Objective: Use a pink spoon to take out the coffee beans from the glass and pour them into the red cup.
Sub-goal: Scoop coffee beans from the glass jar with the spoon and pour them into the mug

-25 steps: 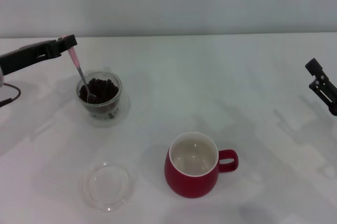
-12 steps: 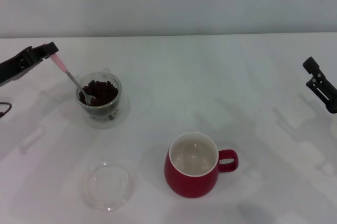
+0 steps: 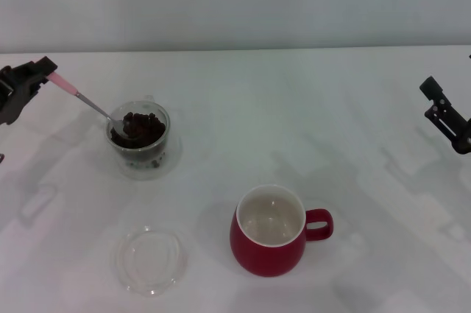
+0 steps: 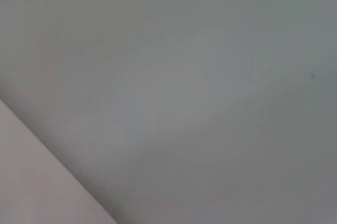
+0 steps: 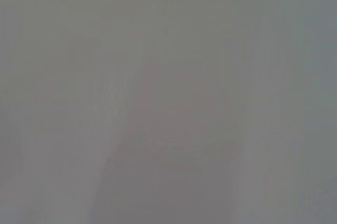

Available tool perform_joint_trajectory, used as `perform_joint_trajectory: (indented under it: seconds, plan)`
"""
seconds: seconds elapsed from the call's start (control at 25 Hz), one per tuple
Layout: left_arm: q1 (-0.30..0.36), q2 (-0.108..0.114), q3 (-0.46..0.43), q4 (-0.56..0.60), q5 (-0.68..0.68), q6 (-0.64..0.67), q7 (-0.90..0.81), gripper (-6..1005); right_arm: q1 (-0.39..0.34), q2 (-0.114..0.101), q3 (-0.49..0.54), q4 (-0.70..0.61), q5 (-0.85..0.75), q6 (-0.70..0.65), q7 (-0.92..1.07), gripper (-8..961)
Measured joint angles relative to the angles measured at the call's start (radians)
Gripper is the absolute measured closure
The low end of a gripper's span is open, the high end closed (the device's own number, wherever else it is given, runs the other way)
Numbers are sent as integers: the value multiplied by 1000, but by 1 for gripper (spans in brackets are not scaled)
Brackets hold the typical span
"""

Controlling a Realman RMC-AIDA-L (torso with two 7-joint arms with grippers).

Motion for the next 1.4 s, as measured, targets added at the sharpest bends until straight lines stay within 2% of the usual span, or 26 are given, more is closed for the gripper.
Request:
perform_joint_trajectory:
  seconds: [0.36, 0.56, 0.8, 1.4]
  plan:
    - [12, 7, 0, 0, -13, -98, -9, 874, 15, -1, 2, -1, 0, 8, 0, 137]
    - [-2, 13, 10, 0, 7, -175, -24, 875, 17, -1, 1, -1, -1, 8, 0, 137]
    - [-35, 13, 11, 0, 74, -229, -44, 875, 18, -1, 1, -1, -2, 8, 0, 137]
    - [-158, -10, 17, -2, 241, -300, -75, 875, 18, 1, 1, 0, 0, 11, 0, 137]
